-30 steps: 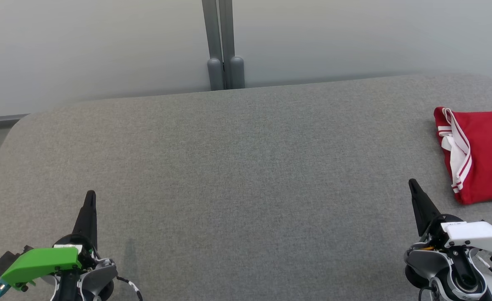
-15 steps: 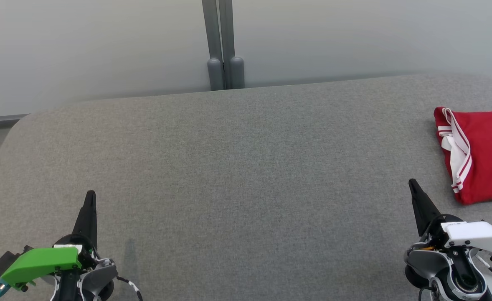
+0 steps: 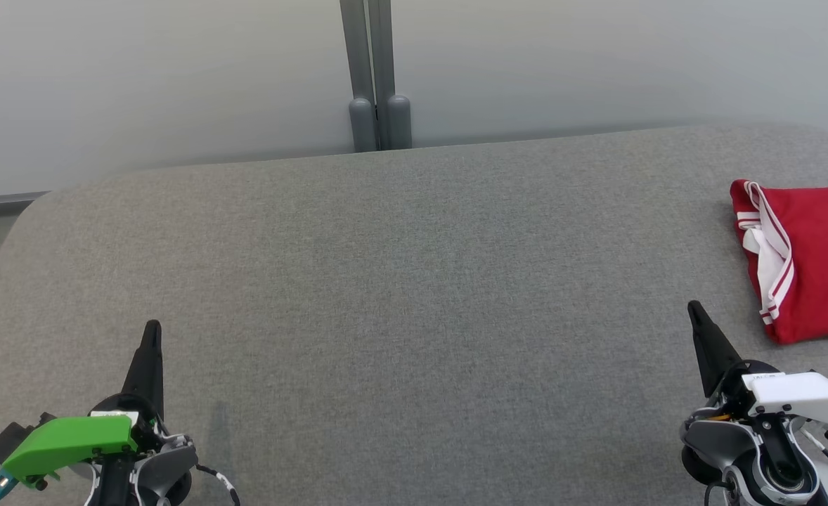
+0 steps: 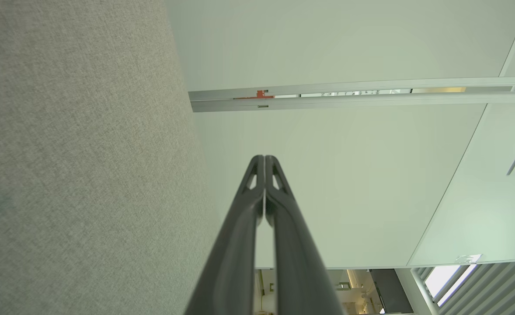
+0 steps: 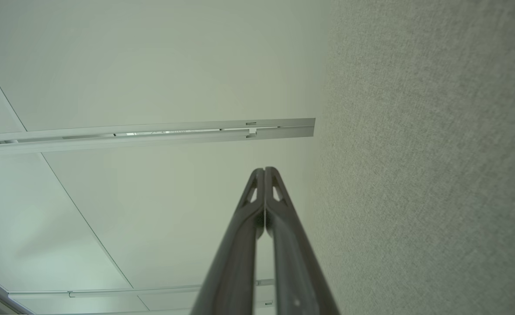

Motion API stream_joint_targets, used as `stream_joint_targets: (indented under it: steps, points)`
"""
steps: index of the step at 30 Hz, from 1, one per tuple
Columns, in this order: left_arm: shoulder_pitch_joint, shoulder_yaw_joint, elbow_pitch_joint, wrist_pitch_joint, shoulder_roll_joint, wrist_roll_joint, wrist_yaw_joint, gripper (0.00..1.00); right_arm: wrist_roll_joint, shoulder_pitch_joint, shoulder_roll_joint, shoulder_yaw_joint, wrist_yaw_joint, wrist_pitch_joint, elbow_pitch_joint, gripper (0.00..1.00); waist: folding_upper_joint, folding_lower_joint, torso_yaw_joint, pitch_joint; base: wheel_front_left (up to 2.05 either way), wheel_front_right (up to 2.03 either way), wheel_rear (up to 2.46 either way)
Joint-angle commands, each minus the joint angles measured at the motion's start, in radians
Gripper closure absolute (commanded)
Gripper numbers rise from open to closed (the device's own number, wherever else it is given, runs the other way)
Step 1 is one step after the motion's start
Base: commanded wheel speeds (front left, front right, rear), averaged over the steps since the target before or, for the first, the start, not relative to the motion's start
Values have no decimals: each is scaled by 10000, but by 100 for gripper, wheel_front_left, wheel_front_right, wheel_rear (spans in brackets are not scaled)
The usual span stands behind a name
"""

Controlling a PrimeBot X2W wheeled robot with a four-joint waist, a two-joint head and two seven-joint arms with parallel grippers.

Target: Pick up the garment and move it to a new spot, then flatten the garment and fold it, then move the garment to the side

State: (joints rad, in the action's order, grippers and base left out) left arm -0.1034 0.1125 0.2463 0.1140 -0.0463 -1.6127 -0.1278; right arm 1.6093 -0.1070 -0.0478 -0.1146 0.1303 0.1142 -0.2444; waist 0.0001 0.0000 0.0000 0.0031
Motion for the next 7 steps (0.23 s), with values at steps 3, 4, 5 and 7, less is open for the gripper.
stream_joint_targets:
  steps: [3,4,5,7]
  points:
    - [-126,29,-19,33,-73,-10,-55,100,69,-51,-46,8,7,36,-16,100,-1,0,0,0,0,0,0]
    - [-126,29,-19,32,-73,-10,-55,100,69,-51,-46,8,7,36,-16,100,-1,0,0,0,0,0,0]
    - [-126,29,-19,32,-73,-8,-55,100,69,-51,-46,9,7,35,-16,100,-1,0,0,0,0,0,0]
    - [-126,29,-20,32,-73,-10,-54,100,69,-51,-46,9,7,35,-16,100,-1,0,0,0,0,0,0]
